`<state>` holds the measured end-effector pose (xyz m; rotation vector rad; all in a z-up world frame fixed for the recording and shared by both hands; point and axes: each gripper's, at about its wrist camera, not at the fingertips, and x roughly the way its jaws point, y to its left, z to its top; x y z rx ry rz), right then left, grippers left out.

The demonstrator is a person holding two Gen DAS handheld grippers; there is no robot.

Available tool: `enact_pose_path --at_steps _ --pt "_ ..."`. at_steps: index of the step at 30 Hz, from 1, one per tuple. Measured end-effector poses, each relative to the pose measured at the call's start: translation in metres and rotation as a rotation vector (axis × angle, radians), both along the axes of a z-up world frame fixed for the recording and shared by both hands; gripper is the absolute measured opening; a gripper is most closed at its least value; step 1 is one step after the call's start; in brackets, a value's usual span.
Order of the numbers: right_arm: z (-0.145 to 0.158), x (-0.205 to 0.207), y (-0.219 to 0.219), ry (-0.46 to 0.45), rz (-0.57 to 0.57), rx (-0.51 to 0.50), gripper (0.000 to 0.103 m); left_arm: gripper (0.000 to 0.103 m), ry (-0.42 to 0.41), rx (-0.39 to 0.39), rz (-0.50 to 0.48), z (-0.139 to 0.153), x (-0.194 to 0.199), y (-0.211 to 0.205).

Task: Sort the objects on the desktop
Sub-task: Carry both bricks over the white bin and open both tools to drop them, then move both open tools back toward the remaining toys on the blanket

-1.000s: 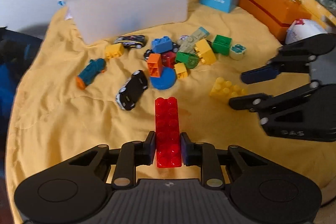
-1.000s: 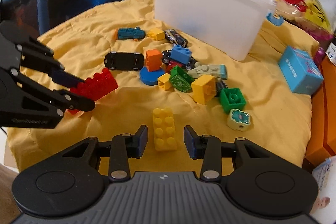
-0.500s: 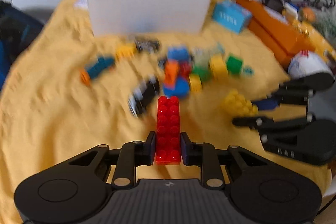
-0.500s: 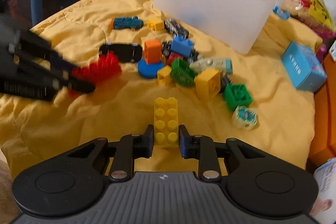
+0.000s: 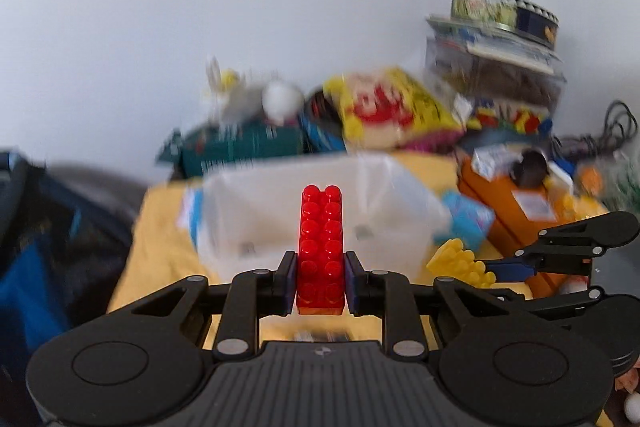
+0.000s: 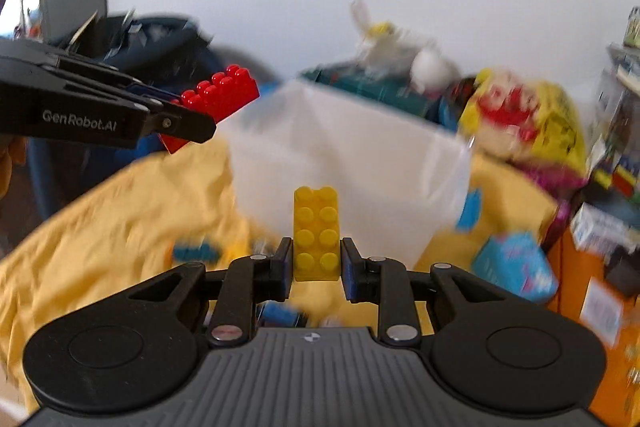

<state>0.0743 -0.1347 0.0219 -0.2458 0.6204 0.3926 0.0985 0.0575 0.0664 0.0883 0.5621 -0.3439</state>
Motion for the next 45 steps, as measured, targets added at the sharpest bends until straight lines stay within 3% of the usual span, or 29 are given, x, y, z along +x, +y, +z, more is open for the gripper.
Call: enact_pose_path --at_steps 4,7,9,17,21,27,29,33,38,45 --pt "0.027 0.037 0.002 -0.041 -0.049 0.046 0.027 0.027 -0.049 0.045 0.018 0.017 0.034 -0.01" --pt "0.039 0.069 0.002 -0.024 -0.08 0.099 0.027 0.027 -0.013 0.049 0.032 0.014 0.067 -0.016" --pt "0.04 0.091 0.007 -0.033 -0.105 0.08 0.027 0.027 0.017 0.044 0.038 0.009 0.087 -0.017" --pt "-0.008 0.147 0.02 0.074 -0.166 -0.026 0.027 0.027 0.135 0.13 0.047 -0.043 0.142 -0.023" --pt "-0.02 0.154 0.02 0.108 -0.182 -0.036 0.032 0.032 0.167 0.122 0.073 -0.051 0.15 -0.021" --pt "0.002 0.131 0.014 0.035 -0.156 -0.017 0.033 0.05 0.045 0.078 0.072 -0.019 0.117 -0.009" --pt "0.011 0.116 0.011 0.001 -0.138 -0.012 0.035 0.065 -0.008 0.067 0.064 -0.008 0.098 -0.005" --pt "0.017 0.08 0.002 -0.019 -0.091 0.006 0.04 0.068 -0.06 0.075 0.028 -0.005 0.05 -0.002" --pt "-0.012 0.032 -0.008 0.036 -0.08 0.038 0.042 0.068 0.023 0.067 0.032 -0.048 -0.008 -0.001" --pt "-0.09 -0.027 -0.007 0.202 -0.072 0.038 0.041 0.068 0.269 0.056 0.023 -0.135 -0.062 -0.01"
